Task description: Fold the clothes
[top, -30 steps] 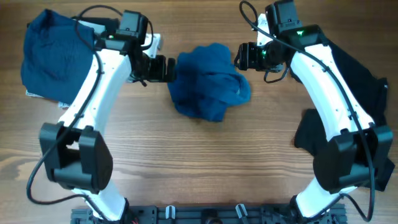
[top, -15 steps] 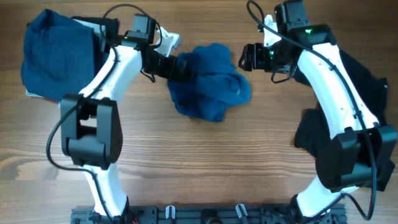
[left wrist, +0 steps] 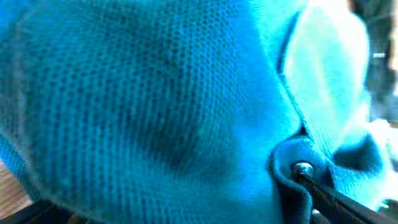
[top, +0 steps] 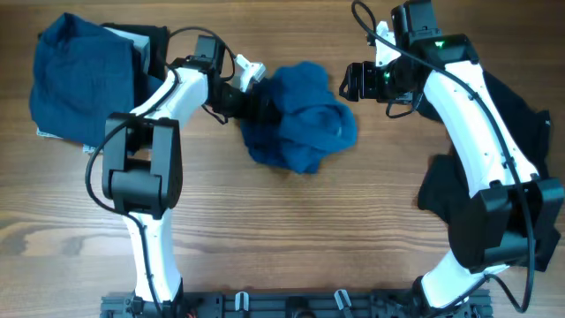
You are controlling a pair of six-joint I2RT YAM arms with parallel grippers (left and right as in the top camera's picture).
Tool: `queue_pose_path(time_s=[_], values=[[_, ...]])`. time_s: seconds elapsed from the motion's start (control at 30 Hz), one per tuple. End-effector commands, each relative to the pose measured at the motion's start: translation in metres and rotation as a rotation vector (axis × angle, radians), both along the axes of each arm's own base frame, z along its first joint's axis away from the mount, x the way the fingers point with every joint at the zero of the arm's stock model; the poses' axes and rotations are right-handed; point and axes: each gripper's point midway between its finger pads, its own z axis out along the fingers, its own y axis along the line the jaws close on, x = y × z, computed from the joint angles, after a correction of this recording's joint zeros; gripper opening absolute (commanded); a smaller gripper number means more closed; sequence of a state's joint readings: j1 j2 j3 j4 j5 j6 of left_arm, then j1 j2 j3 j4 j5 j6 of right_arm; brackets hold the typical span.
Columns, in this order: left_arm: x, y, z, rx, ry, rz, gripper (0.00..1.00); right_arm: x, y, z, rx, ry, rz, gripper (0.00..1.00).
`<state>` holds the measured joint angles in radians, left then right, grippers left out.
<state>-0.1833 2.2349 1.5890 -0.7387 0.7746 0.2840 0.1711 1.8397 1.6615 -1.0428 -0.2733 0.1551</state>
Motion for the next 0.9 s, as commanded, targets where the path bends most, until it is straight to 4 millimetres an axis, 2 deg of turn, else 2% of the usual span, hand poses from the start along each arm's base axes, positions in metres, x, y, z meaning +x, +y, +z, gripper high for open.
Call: queue_pose_path(time_s=[0.0,0.03,0.1,0.2,0.27,0.3,0.37,0.43,0.47,0.5,0.57,0.6,0.77,0.87], values=[[-0.025,-0.029,-0.001,-0.214,0.12,-0.065,1.0,0.001,0.003,0.012,0.019,-0.029,0.017,0.85],[-0.026,-0.032,0.002,-0.237,0.125,-0.069,0.99,0.001,0.003,0.012,0.019,-0.03,0.017,0.85],[-0.03,-0.038,0.008,-0.271,0.141,-0.078,0.86,0.001,0.003,0.013,0.02,-0.031,0.017,0.85],[-0.034,-0.045,0.008,-0.267,0.187,-0.063,0.49,0.001,0.003,0.014,0.025,-0.03,0.003,0.85],[-0.037,-0.051,0.008,-0.264,0.201,-0.067,0.34,0.001,0.003,0.016,0.026,-0.033,0.002,0.85],[-0.038,-0.055,0.008,-0.265,0.197,-0.075,0.29,0.001,0.003,0.017,0.027,-0.035,0.001,0.85],[-0.043,-0.062,0.008,-0.263,0.198,-0.094,0.29,0.0,0.003,0.019,0.028,-0.041,0.001,0.85],[-0.046,-0.068,0.008,-0.26,0.21,-0.099,0.38,-0.001,0.002,0.021,0.028,-0.044,0.001,0.85],[-0.048,-0.072,0.008,-0.258,0.226,-0.095,0.38,-0.002,0.002,0.023,0.028,-0.045,0.001,0.85],[-0.049,-0.075,0.008,-0.257,0.235,-0.092,0.32,-0.002,0.002,0.023,0.028,-0.045,0.001,0.85],[-0.05,-0.08,0.008,-0.253,0.26,-0.076,0.11,-0.003,0.002,0.023,0.028,-0.044,0.001,0.85],[-0.049,-0.081,0.008,-0.247,0.272,-0.062,0.04,-0.003,0.002,0.023,0.028,-0.043,0.0,0.85],[-0.036,-0.073,0.003,-0.214,0.305,0.025,0.04,-0.002,0.001,0.023,0.03,-0.035,-0.027,0.85],[-0.024,-0.055,0.003,-0.22,0.323,0.09,0.04,-0.001,-0.005,0.022,0.023,-0.021,-0.088,0.85]])
